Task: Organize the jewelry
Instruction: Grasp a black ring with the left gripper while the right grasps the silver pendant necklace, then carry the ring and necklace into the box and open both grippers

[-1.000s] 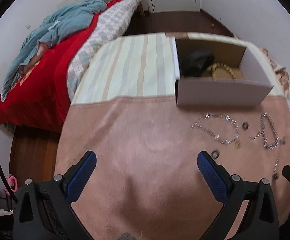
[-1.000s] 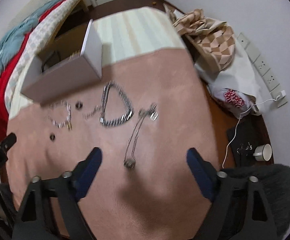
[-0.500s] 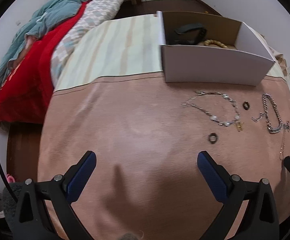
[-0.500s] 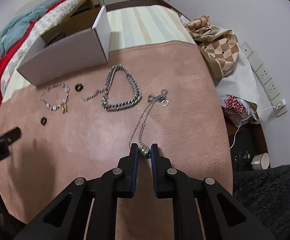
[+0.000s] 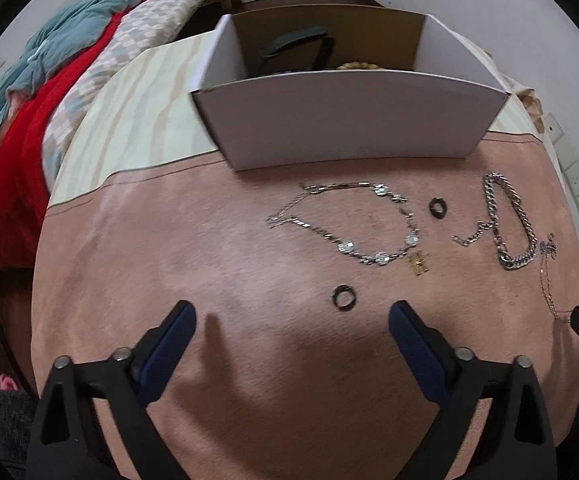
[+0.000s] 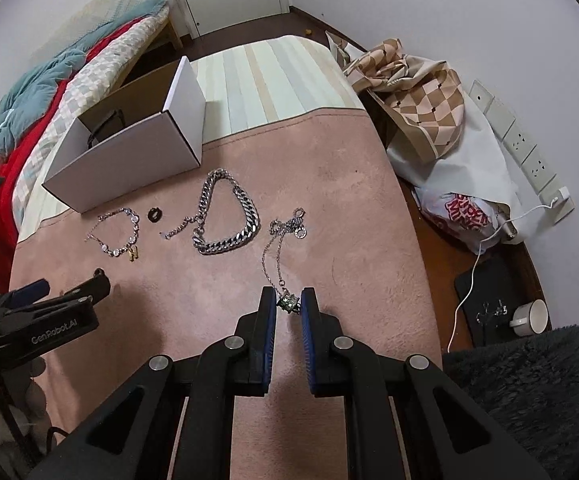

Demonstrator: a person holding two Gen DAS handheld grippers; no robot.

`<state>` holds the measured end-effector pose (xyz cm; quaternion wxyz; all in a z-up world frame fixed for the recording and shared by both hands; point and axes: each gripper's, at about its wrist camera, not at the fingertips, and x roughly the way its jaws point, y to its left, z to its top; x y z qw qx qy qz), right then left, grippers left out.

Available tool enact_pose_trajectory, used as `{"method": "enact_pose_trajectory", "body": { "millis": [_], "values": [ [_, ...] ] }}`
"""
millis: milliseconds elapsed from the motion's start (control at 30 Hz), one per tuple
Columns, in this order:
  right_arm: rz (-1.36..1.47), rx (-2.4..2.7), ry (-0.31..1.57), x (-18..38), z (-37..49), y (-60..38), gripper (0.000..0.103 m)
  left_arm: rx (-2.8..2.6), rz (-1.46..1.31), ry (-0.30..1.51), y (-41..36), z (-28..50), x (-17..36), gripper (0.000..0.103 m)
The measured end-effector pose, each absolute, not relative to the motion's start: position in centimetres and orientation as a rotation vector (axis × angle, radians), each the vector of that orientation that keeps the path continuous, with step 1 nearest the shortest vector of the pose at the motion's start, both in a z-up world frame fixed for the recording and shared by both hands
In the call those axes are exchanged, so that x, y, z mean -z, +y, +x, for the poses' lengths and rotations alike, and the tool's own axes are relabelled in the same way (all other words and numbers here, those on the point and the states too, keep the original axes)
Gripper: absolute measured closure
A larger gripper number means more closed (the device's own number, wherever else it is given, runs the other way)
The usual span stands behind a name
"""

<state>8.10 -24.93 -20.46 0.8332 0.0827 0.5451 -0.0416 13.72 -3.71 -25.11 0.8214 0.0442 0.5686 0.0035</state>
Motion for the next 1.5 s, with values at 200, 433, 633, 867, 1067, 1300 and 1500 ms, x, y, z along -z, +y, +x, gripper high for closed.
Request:
{"method": "enact_pose_trajectory", "body": {
  "millis": [200,433,633,867,1067,1300,1500],
  "values": [
    [0.168,0.096,1.159,20.7,8.3,-24.9,0.090,0.059,0.088,1.188,-4.9,13.4,24.7,0.076],
    [0.165,0.094,1.152,20.6,8.3,-24.8,0.090,0.073,0.099,1.191,-5.6,13.0,24.5,0.093],
    [0.166,0.059,1.127,19.2,8.6,-24.3,0.090,0.083,0.091,1.150,-4.7,13.4,22.7,0.093],
    [0.184,-0.023,1.063,14.5,9.8,-23.0,0.090,0.122,0.019,1.096,-3.8,14.5,18.0,0.093],
    [0.226,-0.119,0.953,8.0,13.4,-22.1,0.090,0.149,-0.075,1.038,-1.8,17.7,12.6,0.093],
    [0.214,-0.208,0.857,2.9,19.4,-20.1,0.090,0.164,-0.120,1.013,-0.1,23.1,9.4,0.093],
    [0.203,-0.250,0.913,3.6,24.6,-18.6,0.090,0.224,-0.229,1.148,0.7,27.3,12.5,0.093]
  ]
}}
